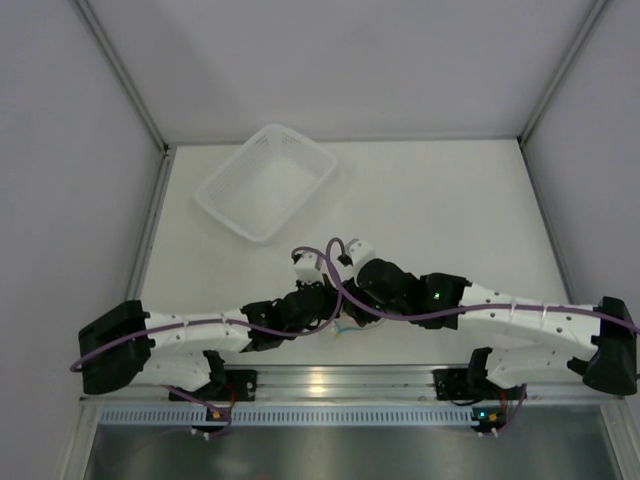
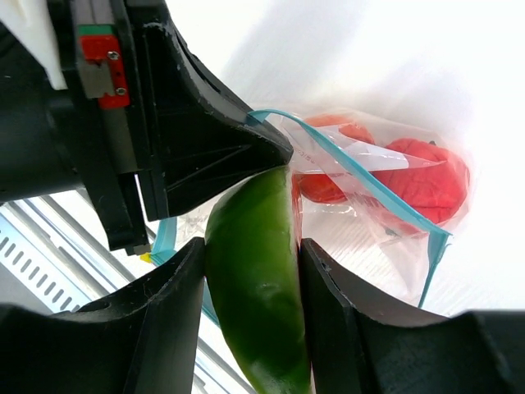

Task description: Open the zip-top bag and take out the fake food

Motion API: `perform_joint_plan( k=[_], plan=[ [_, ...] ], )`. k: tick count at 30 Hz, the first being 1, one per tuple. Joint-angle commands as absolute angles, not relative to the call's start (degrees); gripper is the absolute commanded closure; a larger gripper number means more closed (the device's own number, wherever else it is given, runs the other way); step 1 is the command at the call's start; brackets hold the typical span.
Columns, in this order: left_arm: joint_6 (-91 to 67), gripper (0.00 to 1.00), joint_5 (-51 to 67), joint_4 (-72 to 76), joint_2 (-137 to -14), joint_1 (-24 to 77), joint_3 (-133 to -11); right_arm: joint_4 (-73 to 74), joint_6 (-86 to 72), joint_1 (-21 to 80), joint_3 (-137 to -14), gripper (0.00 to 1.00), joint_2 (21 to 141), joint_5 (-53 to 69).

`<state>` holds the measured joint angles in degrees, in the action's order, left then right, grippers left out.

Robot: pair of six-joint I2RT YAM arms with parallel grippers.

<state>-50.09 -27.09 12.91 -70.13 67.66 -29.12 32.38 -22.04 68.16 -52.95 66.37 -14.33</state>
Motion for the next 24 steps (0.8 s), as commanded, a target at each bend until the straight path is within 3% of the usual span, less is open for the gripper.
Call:
perform_joint_plan(
  k=[1,24],
  plan=[
    [-51.94,1.0,-28.74,11.88,-71.1,68.12,-30.76,30.5,-21.01,68.38,-55.63,1.0,64.43,-15.03],
    [-61.34,1.0,-36.3,1.77,-68.82,66.62,-31.82,37.7,-19.51,68.38,-61.25,1.0,60.03,-13.36]
  ],
)
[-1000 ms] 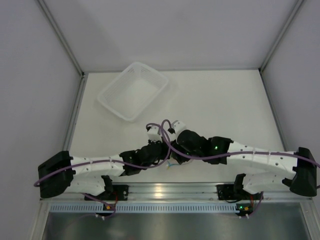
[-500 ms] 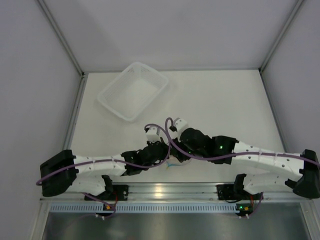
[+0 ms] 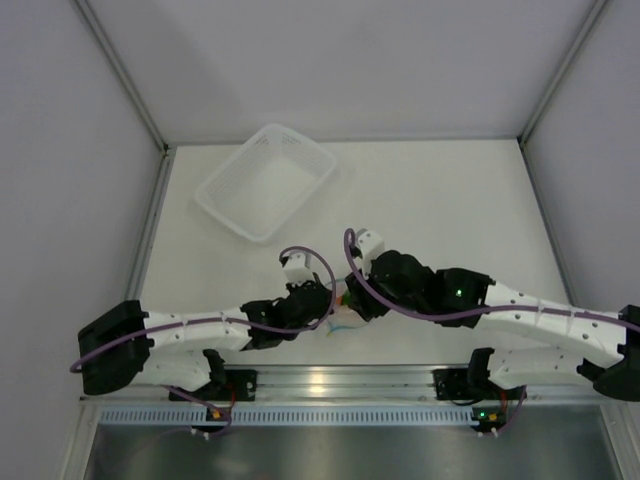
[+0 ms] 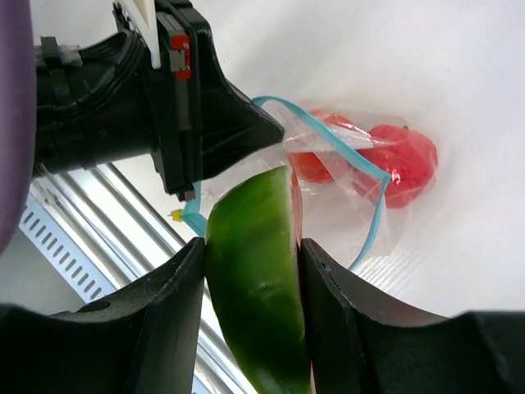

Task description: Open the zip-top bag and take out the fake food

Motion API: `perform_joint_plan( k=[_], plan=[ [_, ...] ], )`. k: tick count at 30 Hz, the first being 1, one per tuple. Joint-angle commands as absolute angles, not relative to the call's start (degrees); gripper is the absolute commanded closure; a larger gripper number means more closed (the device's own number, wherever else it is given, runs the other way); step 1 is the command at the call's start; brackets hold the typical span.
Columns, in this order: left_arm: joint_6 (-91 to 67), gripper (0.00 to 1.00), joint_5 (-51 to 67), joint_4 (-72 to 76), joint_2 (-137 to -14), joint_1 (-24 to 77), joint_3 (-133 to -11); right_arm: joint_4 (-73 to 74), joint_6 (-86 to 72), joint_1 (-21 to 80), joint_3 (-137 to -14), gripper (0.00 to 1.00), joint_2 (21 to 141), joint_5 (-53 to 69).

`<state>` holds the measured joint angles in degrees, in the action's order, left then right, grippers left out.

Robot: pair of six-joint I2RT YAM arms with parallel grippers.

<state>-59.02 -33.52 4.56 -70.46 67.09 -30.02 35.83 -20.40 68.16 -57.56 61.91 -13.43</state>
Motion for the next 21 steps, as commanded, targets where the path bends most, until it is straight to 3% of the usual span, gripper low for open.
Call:
perform_joint_plan(
  k=[1,21],
  plan=[
    [-61.7,1.0,-36.47,1.41,-68.82,66.45,-31.56,37.88,-19.34,68.38,-61.61,1.0,59.86,-13.45],
    [-65.22,1.0,-35.33,0.18,-61.79,64.6,-24.52,36.66,-13.98,62.76,-76.01,1.0,65.56,-16.79]
  ],
)
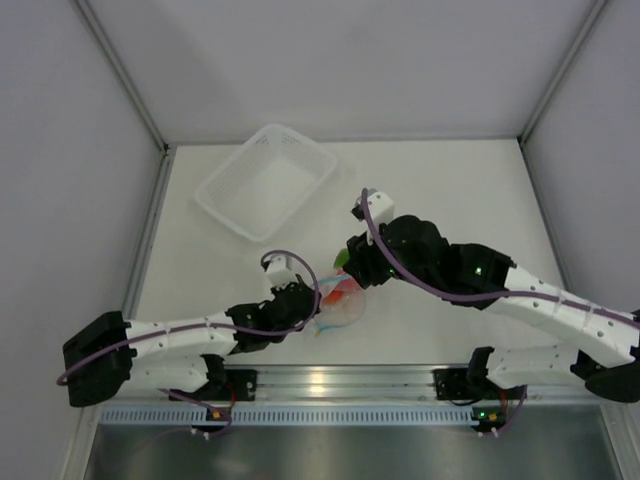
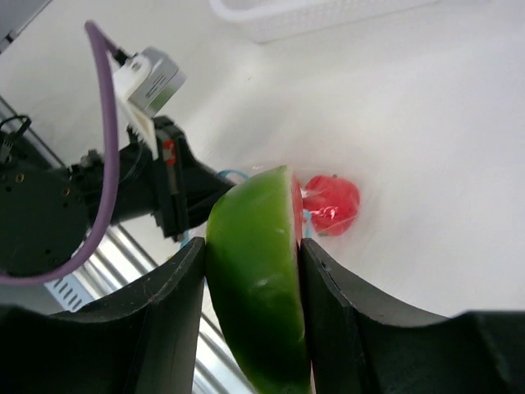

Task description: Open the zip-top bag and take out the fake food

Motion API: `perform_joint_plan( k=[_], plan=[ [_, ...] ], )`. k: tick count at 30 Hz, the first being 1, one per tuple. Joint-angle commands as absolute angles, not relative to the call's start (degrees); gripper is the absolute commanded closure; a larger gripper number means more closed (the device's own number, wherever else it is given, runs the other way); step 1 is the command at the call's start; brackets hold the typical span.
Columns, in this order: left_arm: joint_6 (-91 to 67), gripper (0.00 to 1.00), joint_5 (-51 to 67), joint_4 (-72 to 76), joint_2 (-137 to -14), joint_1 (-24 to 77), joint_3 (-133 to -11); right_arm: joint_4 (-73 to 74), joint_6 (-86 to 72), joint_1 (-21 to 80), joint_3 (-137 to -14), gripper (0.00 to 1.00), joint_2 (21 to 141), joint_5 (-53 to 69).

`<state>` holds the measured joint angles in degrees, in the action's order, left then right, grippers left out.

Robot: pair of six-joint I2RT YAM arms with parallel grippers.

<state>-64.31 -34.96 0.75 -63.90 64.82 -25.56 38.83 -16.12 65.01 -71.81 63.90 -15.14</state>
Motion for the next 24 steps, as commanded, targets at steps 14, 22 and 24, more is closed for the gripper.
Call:
perform_joint_plan(
  k=[14,22,24],
  plan=[
    [-64.34,1.0,-33.22,0.18,-57.22,64.6,-22.24,23.65,-9.06,50.89,-84.81,1.0,77.16,-8.01],
    [-63.11,1.0,-34.54,-1.67,-55.9,64.6,-23.2,17.49,-7.73,46.5,-91.57,1.0,86.82,-3.08],
    [-62.67,1.0,-34.63,-1.93,-55.55,64.6,-23.46,16.44,-6.6,46.14,-94.2,1.0,90.24,-1.32]
  ],
)
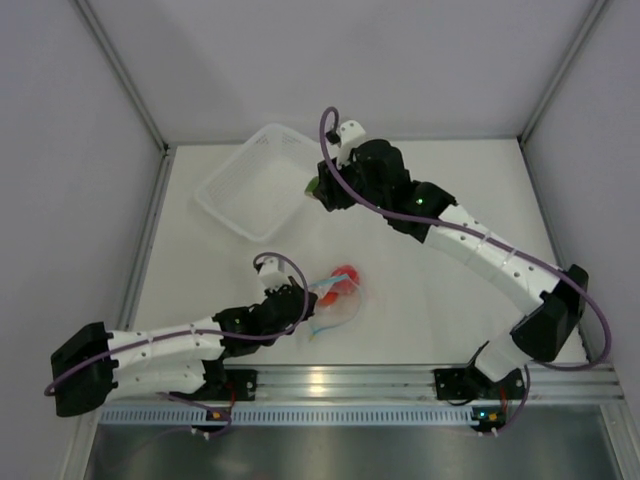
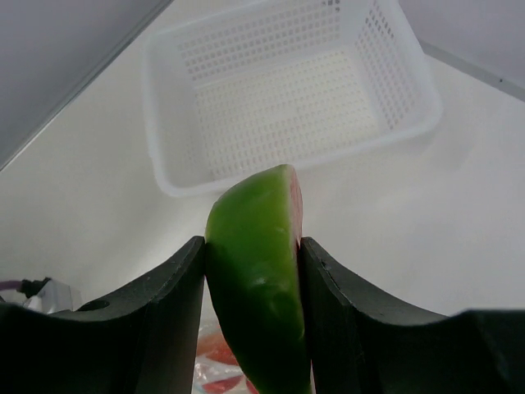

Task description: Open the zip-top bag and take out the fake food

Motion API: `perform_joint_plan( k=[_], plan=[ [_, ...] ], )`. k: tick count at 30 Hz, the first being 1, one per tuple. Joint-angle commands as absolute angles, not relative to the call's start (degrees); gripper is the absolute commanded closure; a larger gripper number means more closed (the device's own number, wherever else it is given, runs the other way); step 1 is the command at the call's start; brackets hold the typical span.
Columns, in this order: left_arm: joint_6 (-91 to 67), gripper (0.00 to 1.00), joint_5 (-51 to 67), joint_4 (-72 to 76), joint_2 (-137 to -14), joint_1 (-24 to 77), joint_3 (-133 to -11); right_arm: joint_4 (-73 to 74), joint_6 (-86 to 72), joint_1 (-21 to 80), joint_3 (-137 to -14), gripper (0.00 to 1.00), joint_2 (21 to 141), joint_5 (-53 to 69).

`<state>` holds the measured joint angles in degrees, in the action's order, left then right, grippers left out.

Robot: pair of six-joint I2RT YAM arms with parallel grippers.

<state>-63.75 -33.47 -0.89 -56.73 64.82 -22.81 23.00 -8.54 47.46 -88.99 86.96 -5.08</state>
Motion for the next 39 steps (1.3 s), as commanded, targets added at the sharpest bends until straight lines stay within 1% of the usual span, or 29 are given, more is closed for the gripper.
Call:
perform_joint_plan(
  k=[1,17,21,24,29,34,35,36,37,39],
  plan=[
    [-62.58,1.0,-34.72,-2.37,-55.55,64.6,-23.64,15.91,-6.42,45.97,-94.91,1.0,91.31,-1.14],
    [-59.59,1.0,-34.28,-7.38,-52.38,64.6,-26.19,12.83,-1.76,44.39,-119.33,1.0,120.48,8.25],
    [-59.24,1.0,-33.93,-7.38,-52.65,64.6,-26.1,10.47,-0.53,44.04,-123.04,1.0,127.68,9.84],
    [-59.41,1.0,-33.84,-7.38,-53.17,64.6,-26.02,6.87,-0.44,43.59,-124.27,1.0,131.64,10.2],
    [-59.24,1.0,-33.4,-7.38,-54.05,64.6,-26.37,5.98,3.86,43.15,-130.94,1.0,137.97,9.67],
    [-59.15,1.0,-33.57,-7.12,-53.62,64.6,-25.93,2.29,5.54,42.45,-132.62,1.0,140.97,8.88],
    [-59.06,1.0,-33.4,-6.77,-53.79,64.6,-25.75,2.11,5.62,42.36,-133.15,0.98,141.5,8.35],
    [-58.89,1.0,-33.14,-6.51,-53.7,64.6,-25.49,2.11,5.71,42.45,-133.33,0.79,142.29,7.83],
    [-58.89,1.0,-32.96,-6.07,-53.88,64.6,-25.23,2.02,5.89,42.36,-133.42,0.69,142.56,7.39],
    [-58.8,1.0,-32.35,-5.02,-53.96,64.6,-24.96,2.63,6.41,42.45,-133.42,0.61,142.56,7.56]
  ],
)
